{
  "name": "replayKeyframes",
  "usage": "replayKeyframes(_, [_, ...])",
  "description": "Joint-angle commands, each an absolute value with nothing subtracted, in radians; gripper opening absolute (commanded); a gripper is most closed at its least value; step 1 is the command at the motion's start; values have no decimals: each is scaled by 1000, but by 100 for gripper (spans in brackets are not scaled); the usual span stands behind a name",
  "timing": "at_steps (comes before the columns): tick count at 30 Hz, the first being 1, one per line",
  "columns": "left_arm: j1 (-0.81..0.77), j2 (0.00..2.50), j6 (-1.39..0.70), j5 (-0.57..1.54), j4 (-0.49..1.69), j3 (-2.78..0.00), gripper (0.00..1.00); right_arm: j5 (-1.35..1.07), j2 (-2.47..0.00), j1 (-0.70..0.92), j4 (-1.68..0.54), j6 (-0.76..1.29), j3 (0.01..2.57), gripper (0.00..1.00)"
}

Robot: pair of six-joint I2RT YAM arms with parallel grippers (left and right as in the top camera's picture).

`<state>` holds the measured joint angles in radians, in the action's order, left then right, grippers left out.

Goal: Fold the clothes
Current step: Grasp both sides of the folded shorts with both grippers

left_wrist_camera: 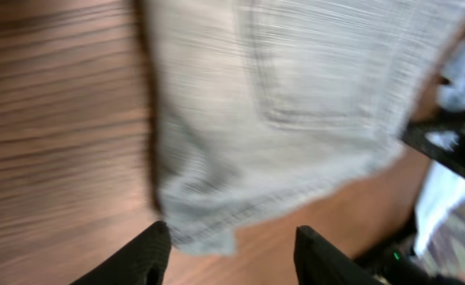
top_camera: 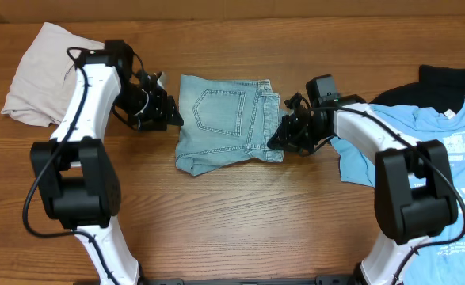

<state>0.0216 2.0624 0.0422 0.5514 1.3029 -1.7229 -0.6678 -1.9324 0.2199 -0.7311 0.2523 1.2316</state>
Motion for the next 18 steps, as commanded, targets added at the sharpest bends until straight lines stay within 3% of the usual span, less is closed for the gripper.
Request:
replayKeyframes(1, [-44,2021,176,640,1337,-1732,50,-694,-1835,229,-723,183,1298,14])
replayKeyframes(3, [-94,2024,202,625,1331,-1686,38,-694,-1829,229,-698,205,1307,14])
replayKeyframes(4, [-115,2024,198,616,1316,-1656,25,-694,-1829,229,-683,221,1307,15])
replayKeyframes(5, [-139,2024,180,605,1290,-1611,6,-690,-1831,229,-665,232,1306,15])
replayKeyframes(12, [-146,2024,-307,462,978,-1208,4,-547,-1894,252,-497,379,1273,19])
replayKeyframes(18, [-46,2024,-340,464,785,-1144,4,-553,-1983,301,-559,550,1272,7])
